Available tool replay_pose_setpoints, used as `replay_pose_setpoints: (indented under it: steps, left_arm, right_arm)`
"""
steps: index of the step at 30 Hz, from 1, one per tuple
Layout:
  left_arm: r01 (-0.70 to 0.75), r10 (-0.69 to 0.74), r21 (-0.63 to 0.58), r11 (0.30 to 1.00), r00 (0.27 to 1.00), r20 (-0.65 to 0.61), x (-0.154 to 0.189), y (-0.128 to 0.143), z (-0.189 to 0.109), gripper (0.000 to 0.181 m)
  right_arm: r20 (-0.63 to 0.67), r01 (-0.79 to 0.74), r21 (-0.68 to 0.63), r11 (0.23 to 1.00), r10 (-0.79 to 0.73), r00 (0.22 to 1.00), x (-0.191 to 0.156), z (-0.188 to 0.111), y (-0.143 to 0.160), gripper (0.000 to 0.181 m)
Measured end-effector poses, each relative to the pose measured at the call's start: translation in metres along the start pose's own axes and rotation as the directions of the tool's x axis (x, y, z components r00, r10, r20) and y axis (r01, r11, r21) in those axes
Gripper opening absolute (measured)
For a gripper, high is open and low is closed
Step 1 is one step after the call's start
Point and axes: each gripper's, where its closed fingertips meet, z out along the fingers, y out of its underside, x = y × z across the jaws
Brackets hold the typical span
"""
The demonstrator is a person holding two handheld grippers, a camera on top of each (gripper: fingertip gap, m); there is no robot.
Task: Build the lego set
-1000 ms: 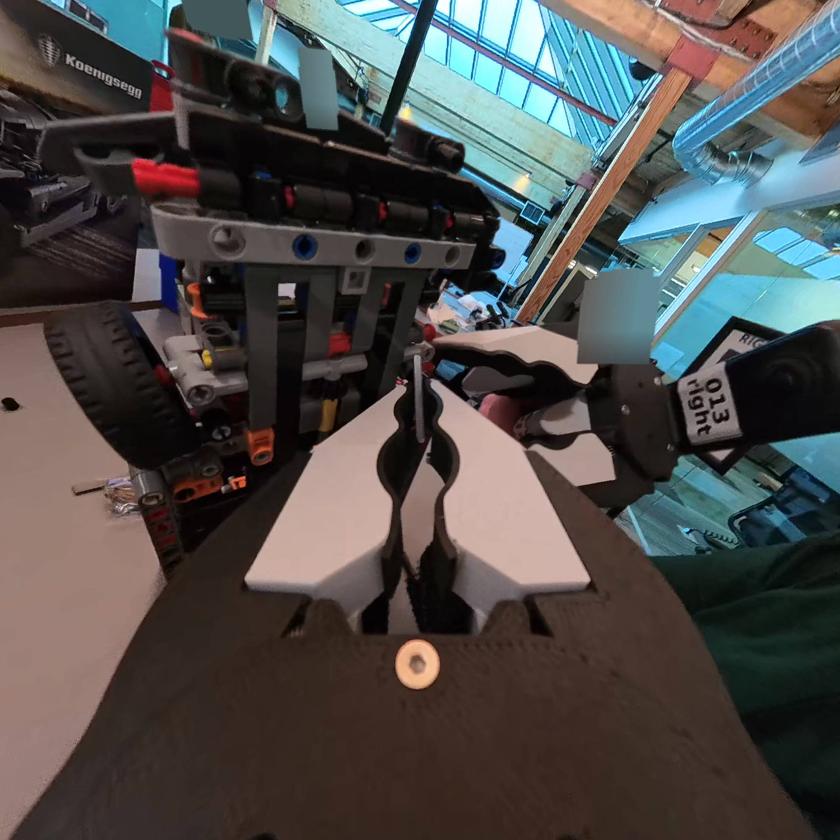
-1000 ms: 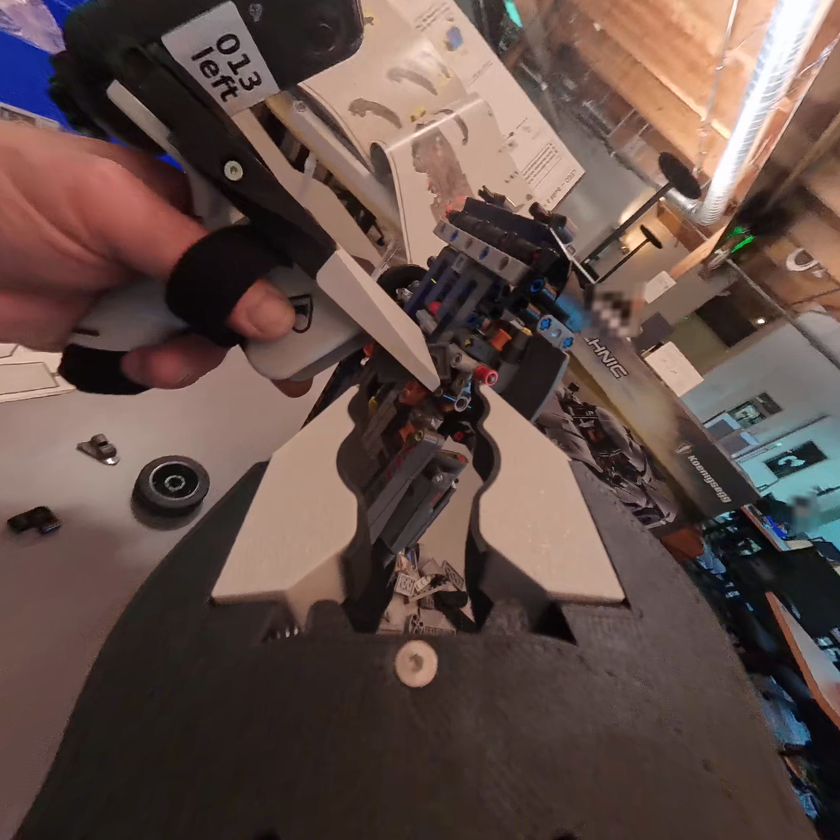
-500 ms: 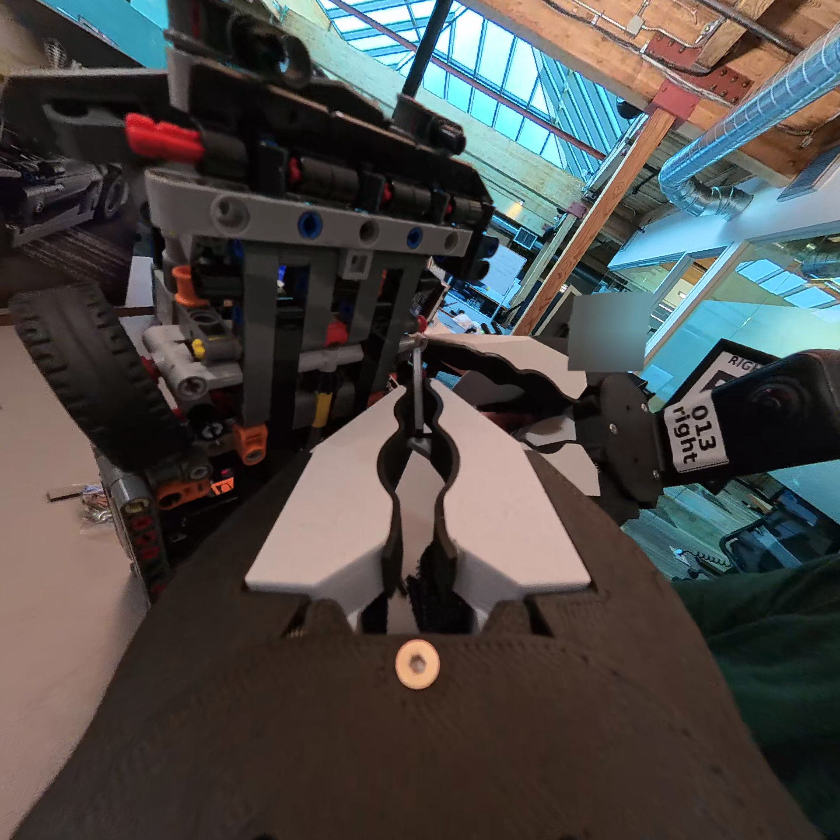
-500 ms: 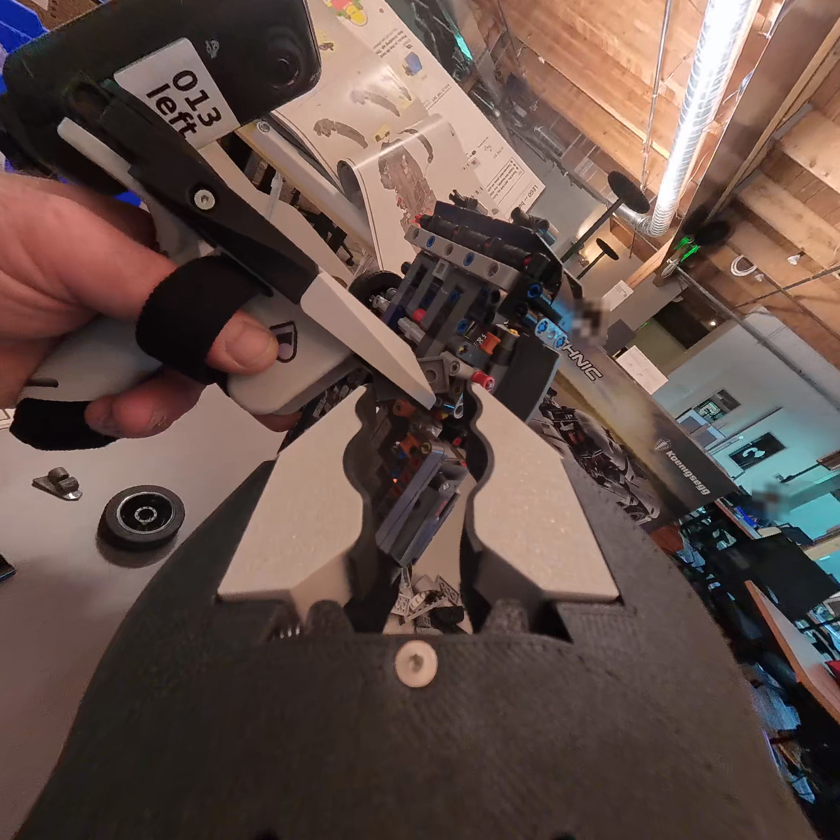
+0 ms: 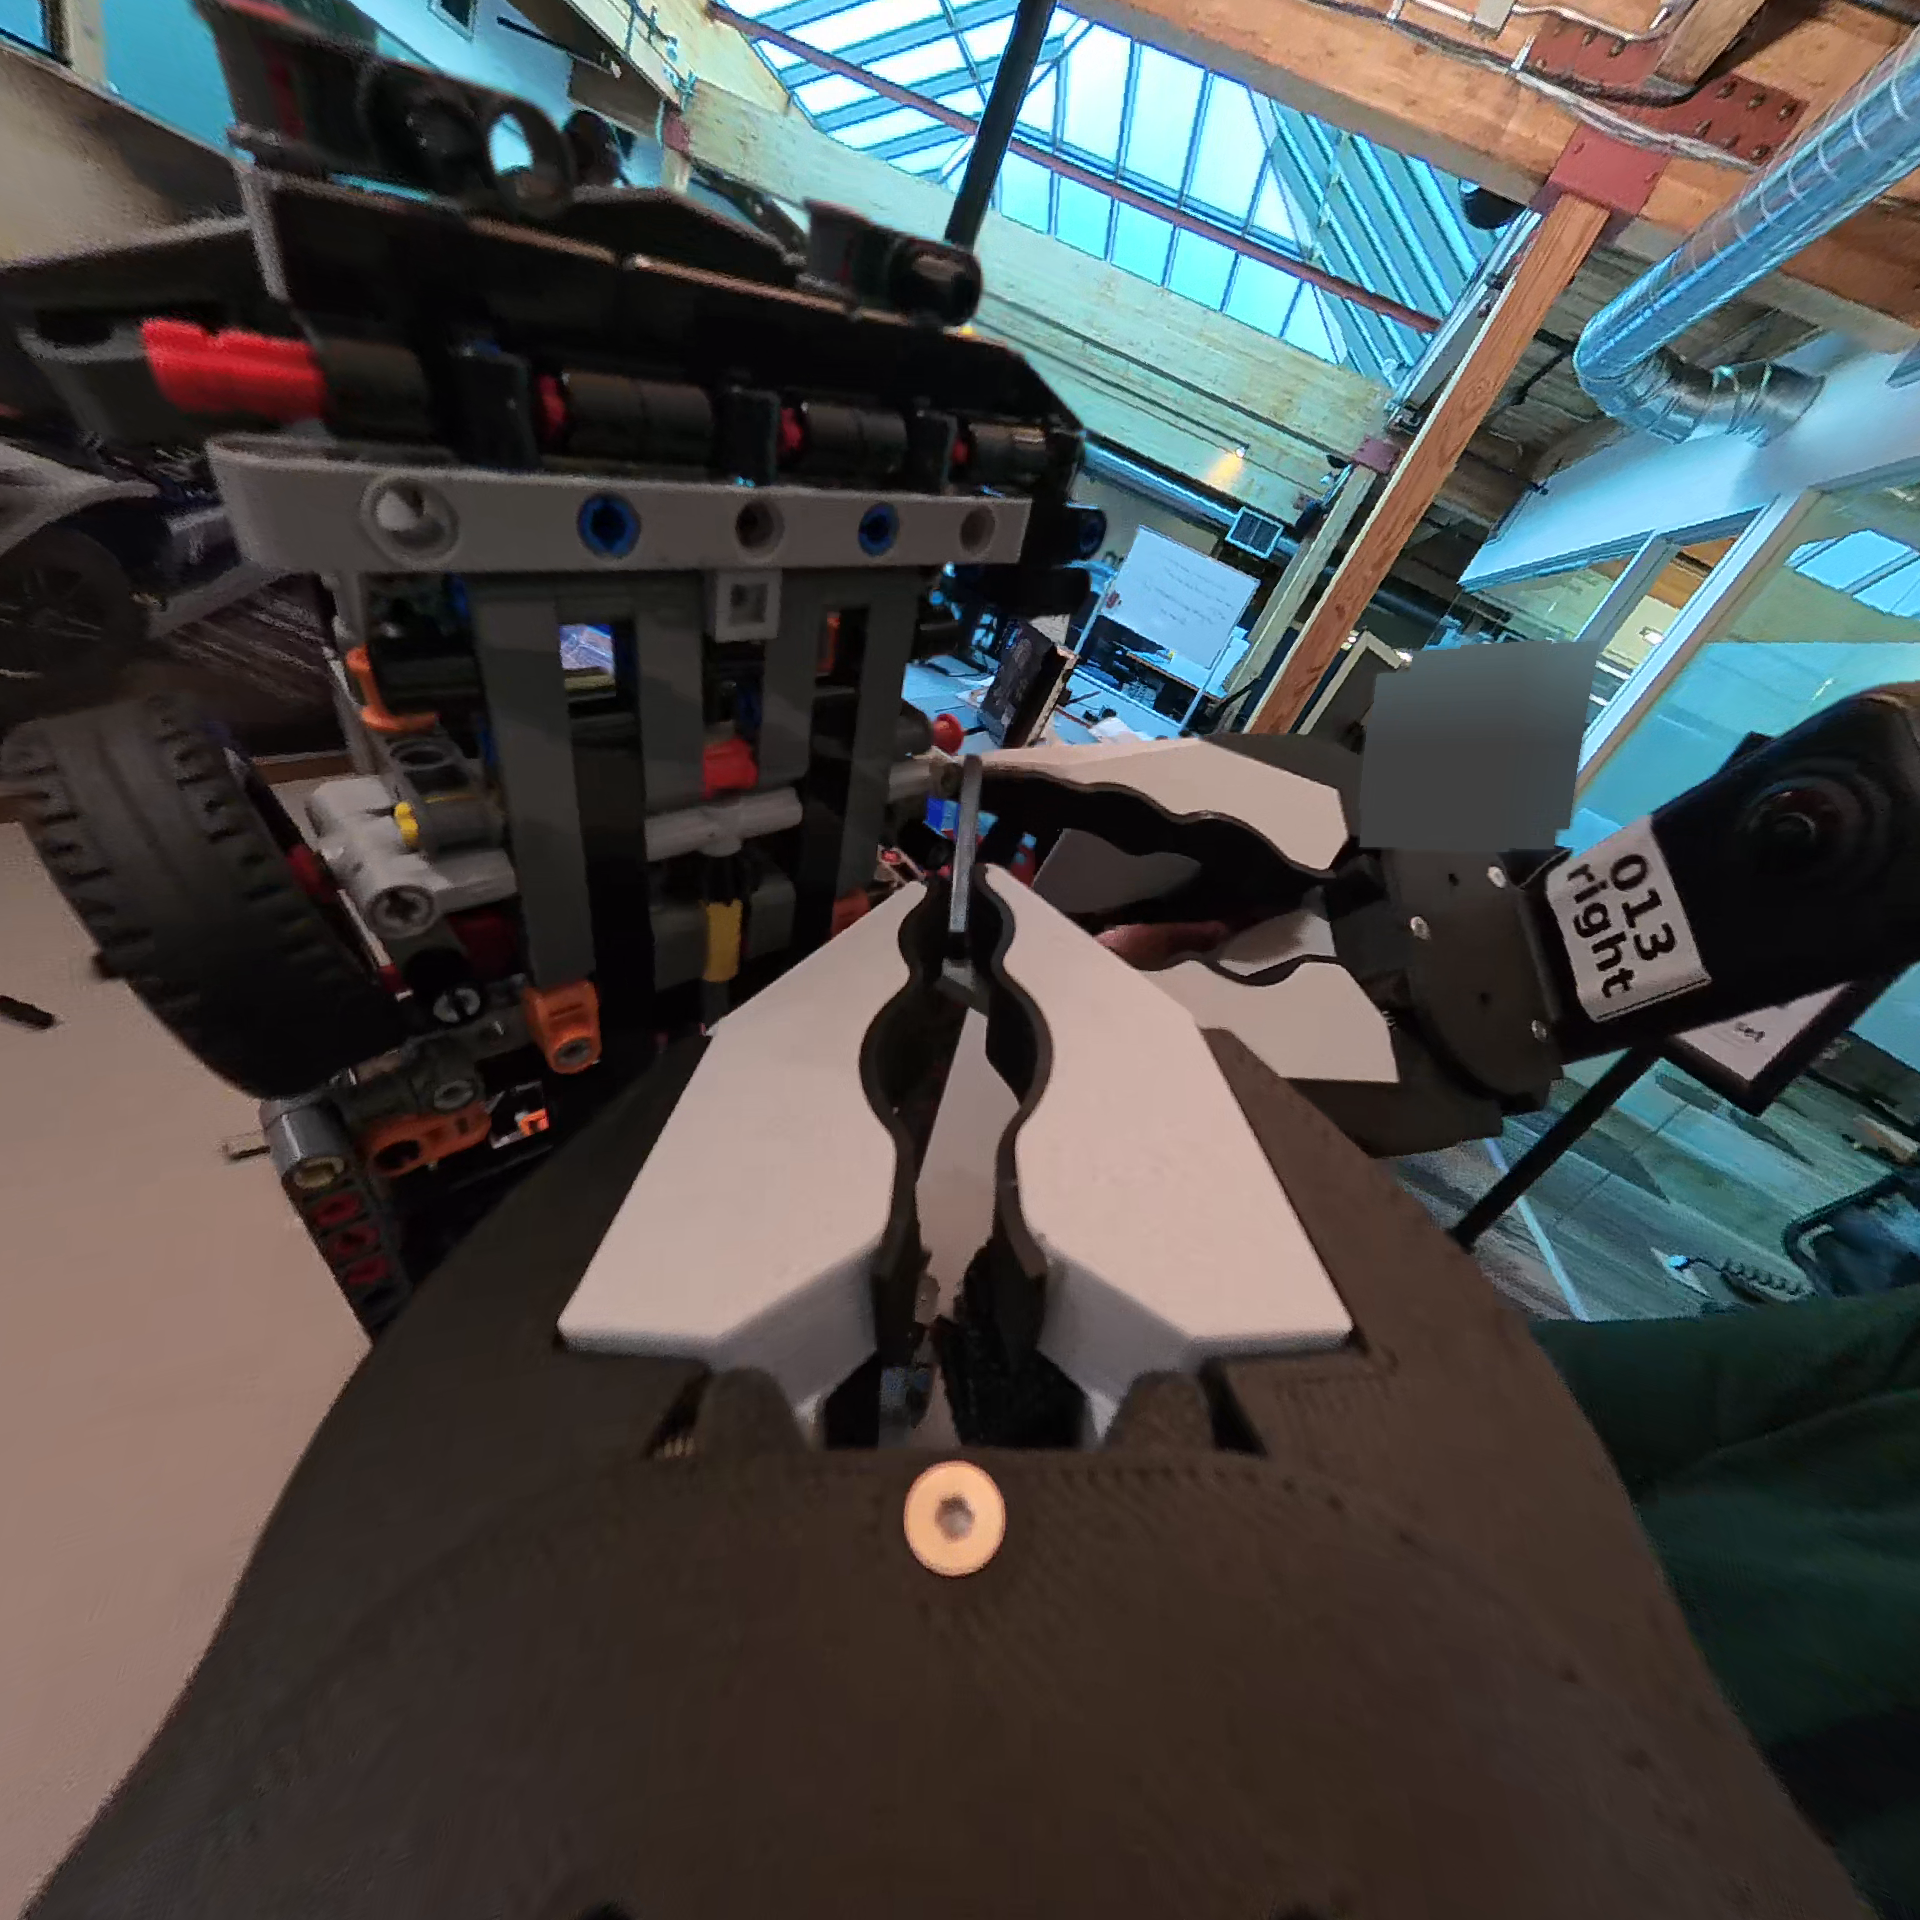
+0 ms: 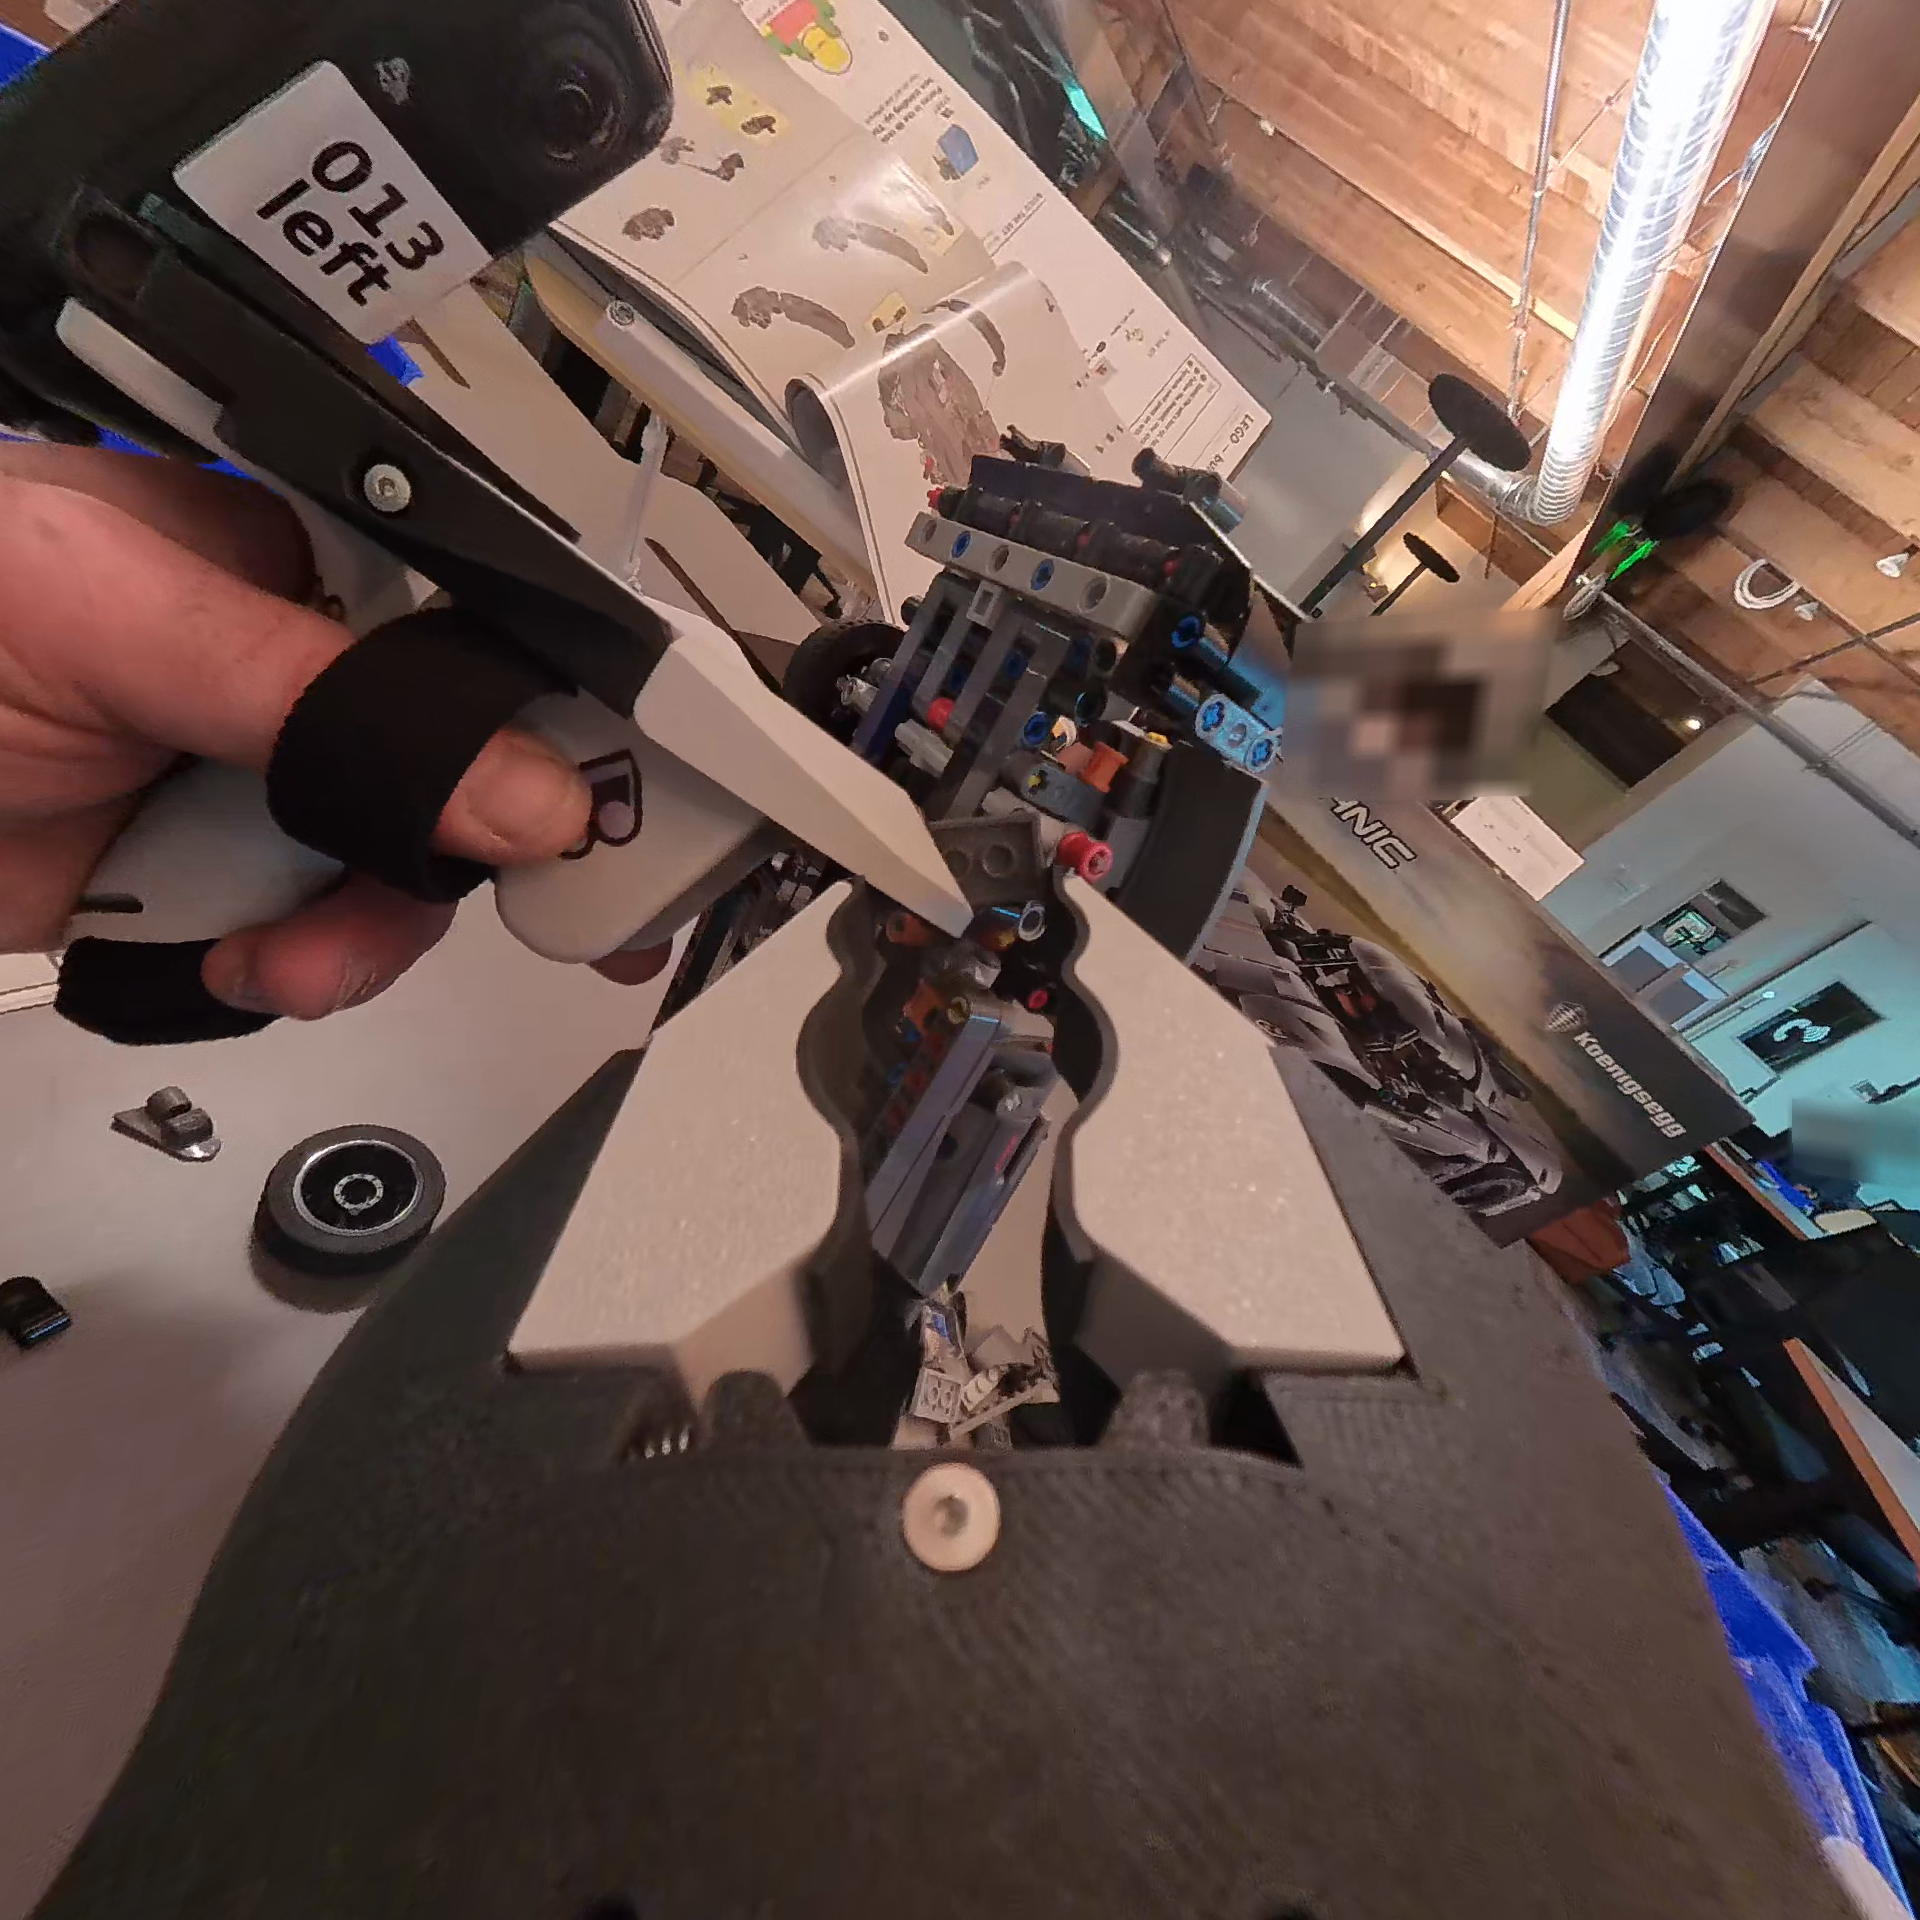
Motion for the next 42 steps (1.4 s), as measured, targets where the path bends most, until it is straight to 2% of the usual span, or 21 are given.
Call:
replay_pose_setpoints:
  steps: [1, 3, 8, 13, 17, 21, 26, 33, 42]
  left_arm:
    - [-0.011, 0.011, -0.004, 1.000, 1.000, 0.006, -0.001, 0.000, -0.001, 0.002]
    - [-0.032, 0.032, -0.005, 0.999, 0.999, 0.020, -0.002, -0.001, -0.003, 0.001]
    - [-0.071, 0.072, -0.031, 0.997, 0.996, 0.049, -0.005, 0.003, -0.008, 0.001]
    - [-0.088, 0.095, -0.091, 0.992, 0.992, 0.080, -0.014, 0.005, -0.015, 0.001]
    - [-0.126, 0.145, -0.175, 0.977, 0.984, 0.106, -0.013, 0.012, -0.008, 0.001]
    - [-0.155, 0.183, -0.183, 0.971, 0.972, 0.146, -0.013, 0.010, -0.006, 0.001]
    - [-0.193, 0.244, -0.233, 0.953, 0.945, 0.219, -0.016, 0.009, -0.006, 0.001]
    - [-0.155, 0.242, -0.330, 0.931, 0.939, 0.243, -0.014, 0.016, 0.000, 0.001]
    - [-0.168, 0.278, -0.343, 0.924, 0.912, 0.303, -0.015, 0.012, 0.002, 0.001]
  right_arm:
    - [0.004, -0.003, -0.001, 1.000, 0.003, 1.000, 0.000, 0.001, 0.000, 0.031]
    - [0.014, -0.007, 0.001, 1.000, 0.007, 1.000, -0.001, 0.002, 0.000, 0.031]
    - [0.043, -0.029, -0.010, 1.000, 0.029, 0.999, -0.001, 0.005, 0.003, 0.045]
    - [0.091, -0.034, -0.008, 0.999, 0.034, 0.995, -0.003, 0.003, 0.004, 0.044]
    - [0.133, -0.031, -0.017, 0.999, 0.033, 0.991, -0.001, -0.003, 0.005, 0.041]
    - [0.177, -0.034, -0.029, 0.999, 0.038, 0.983, 0.002, -0.010, 0.007, 0.041]
    - [0.259, -0.013, -0.025, 1.000, 0.018, 0.966, 0.001, -0.014, 0.007, 0.036]
    - [0.265, -0.048, -0.024, 0.999, 0.053, 0.963, 0.015, -0.013, 0.005, 0.033]
    - [0.306, -0.175, -0.018, 0.984, 0.172, 0.936, 0.030, -0.009, 0.004, 0.015]
